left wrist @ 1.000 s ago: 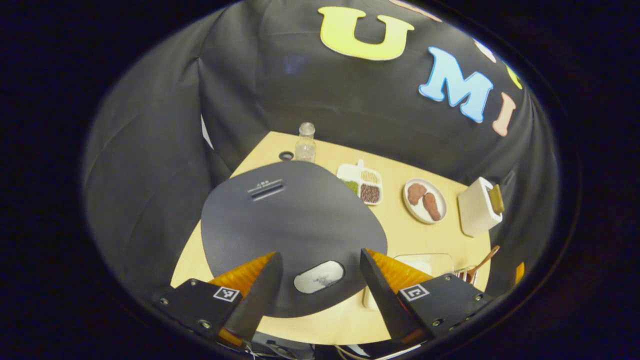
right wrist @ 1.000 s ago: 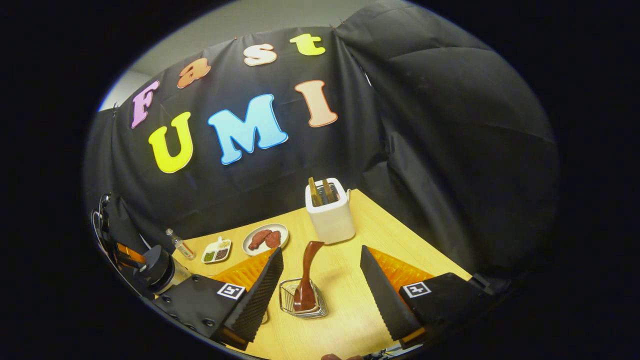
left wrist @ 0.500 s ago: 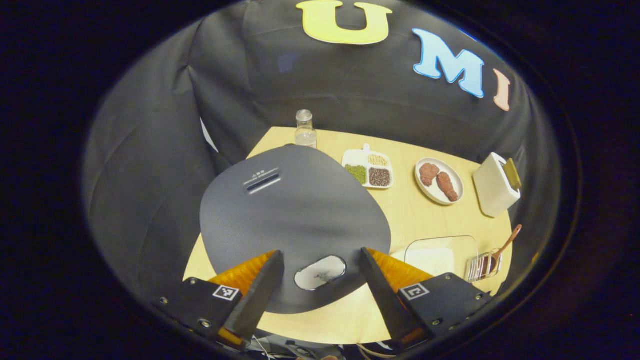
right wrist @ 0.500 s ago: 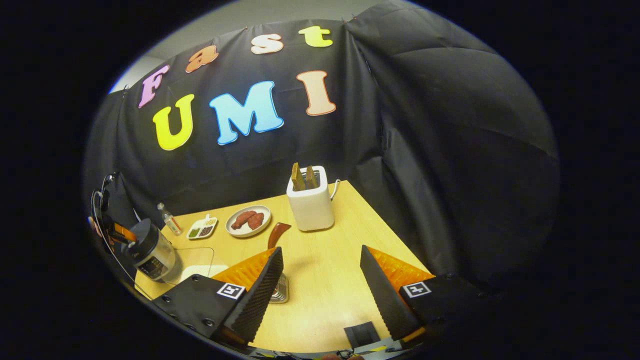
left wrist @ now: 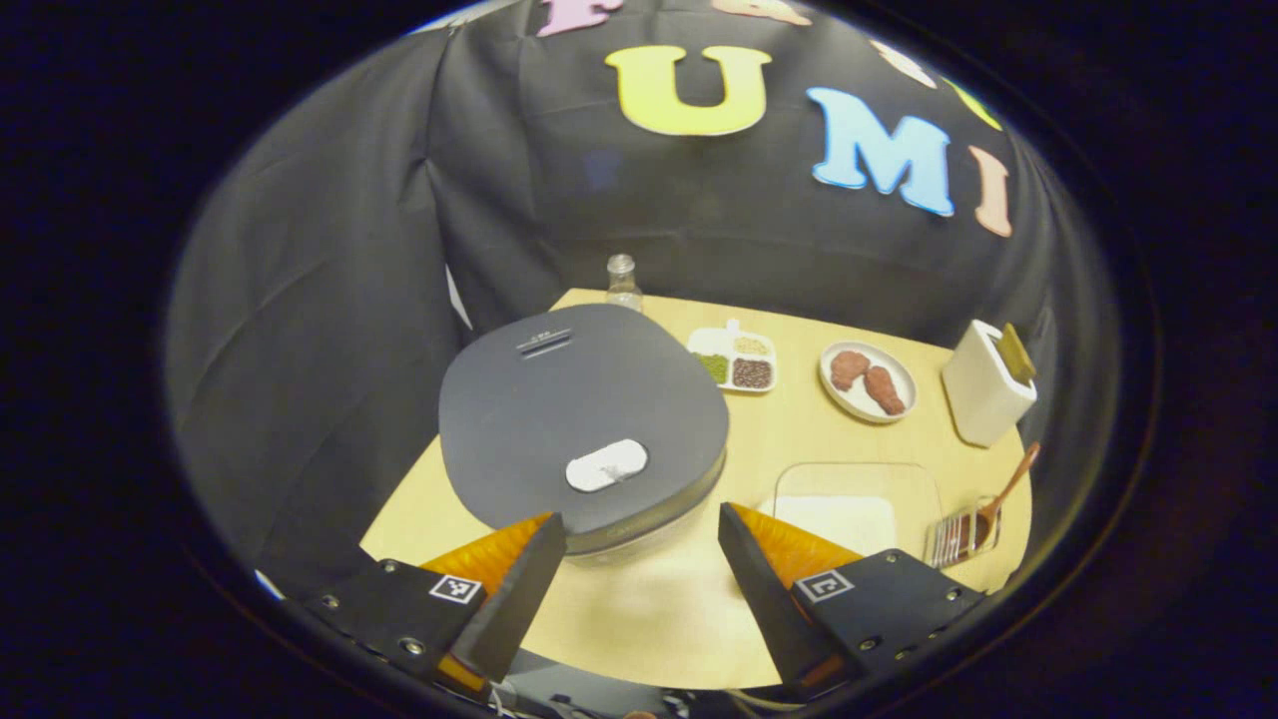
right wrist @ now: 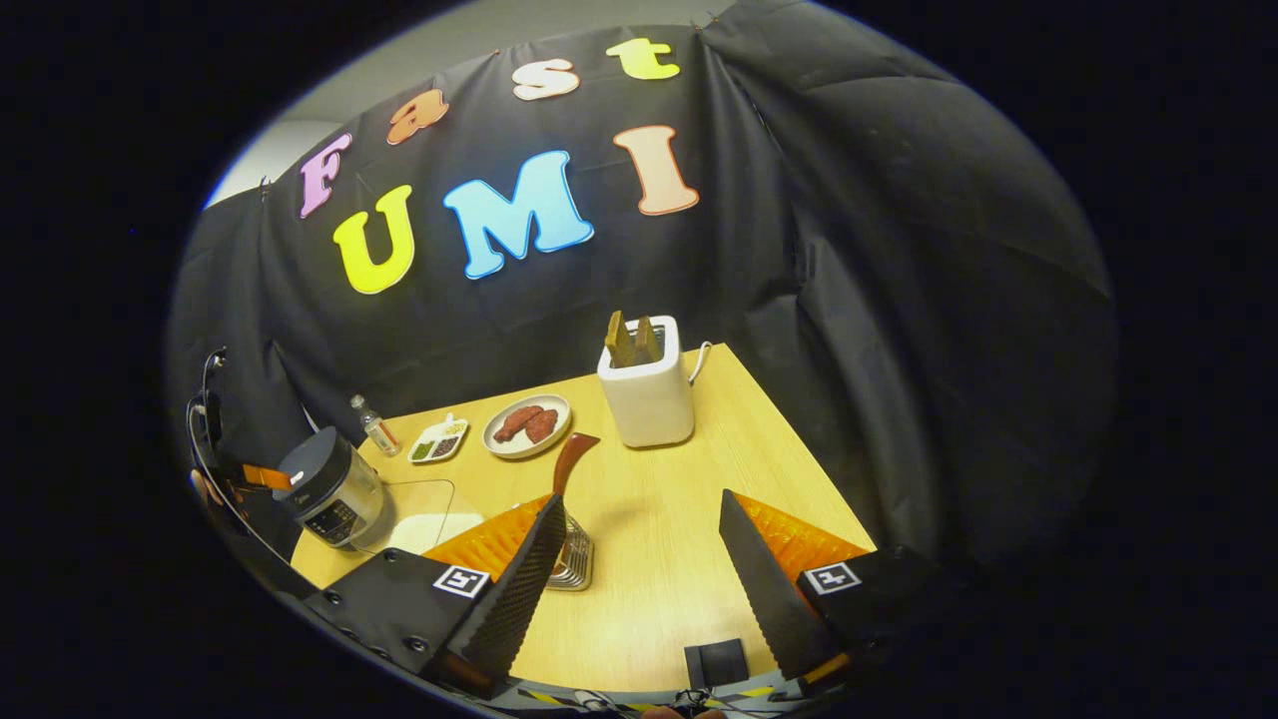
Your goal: Close the left gripper, press the button to open the rice cooker; take a wooden spoon from the chopstick holder with the right hand, scoop a spoonful of rice and pour it into the rice cooker, then put the wooden spoon back into the chopstick holder.
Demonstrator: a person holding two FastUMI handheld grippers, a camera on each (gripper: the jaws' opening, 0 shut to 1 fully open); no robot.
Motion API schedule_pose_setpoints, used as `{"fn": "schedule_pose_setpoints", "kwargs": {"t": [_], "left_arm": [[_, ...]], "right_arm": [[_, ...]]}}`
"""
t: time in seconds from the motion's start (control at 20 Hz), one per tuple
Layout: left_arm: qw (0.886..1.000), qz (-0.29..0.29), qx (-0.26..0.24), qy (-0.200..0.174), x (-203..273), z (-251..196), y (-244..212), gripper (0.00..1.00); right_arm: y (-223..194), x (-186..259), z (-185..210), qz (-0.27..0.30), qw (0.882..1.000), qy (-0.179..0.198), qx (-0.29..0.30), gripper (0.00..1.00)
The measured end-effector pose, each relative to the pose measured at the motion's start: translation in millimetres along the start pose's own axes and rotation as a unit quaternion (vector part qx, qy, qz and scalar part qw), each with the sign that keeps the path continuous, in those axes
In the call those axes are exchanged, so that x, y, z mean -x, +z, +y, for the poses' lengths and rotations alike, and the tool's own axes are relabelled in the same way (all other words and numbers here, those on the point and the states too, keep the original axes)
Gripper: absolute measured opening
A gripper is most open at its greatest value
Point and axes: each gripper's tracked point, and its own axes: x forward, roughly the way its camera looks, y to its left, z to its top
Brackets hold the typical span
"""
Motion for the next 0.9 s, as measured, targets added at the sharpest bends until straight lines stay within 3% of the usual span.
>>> {"fn": "schedule_pose_setpoints", "kwargs": {"t": [0.1, 0.2, 0.3, 0.5, 0.65, 0.8, 0.9], "left_arm": [[0.995, -0.087, -0.039, -0.001, 44.6, -0.5, 39.2, 0.97], [0.980, -0.191, -0.052, -0.036, 97.2, -19.0, 87.0, 0.97], [0.965, -0.252, -0.042, -0.056, 150.0, -32.2, 122.3, 0.97], [0.950, -0.303, 0.048, -0.062, 215.2, -23.5, 118.9, 0.97], [0.939, -0.339, 0.034, -0.041, 239.0, -7.9, 105.1, 0.97], [0.929, -0.370, 0.012, -0.023, 262.2, 9.5, 98.0, 0.97], [0.929, -0.370, 0.006, -0.015, 261.9, 18.8, 90.8, 0.96]], "right_arm": [[20.1, -1.4, 14.2, -0.022, 1.000, 0.004, 0.017, 0.98], [52.5, -4.0, 15.6, -0.058, 0.997, -0.025, 0.036, 0.99], [94.0, 9.8, 30.8, -0.106, 0.993, -0.030, 0.037, 0.99], [141.3, 32.8, 52.4, -0.164, 0.983, -0.049, 0.067, 0.98], [158.1, 55.0, 78.6, -0.195, 0.976, -0.044, 0.082, 0.98], [144.3, 61.7, 98.2, -0.180, 0.978, -0.028, 0.098, 0.98], [141.3, 66.6, 109.3, -0.177, 0.979, -0.019, 0.095, 0.98]]}}
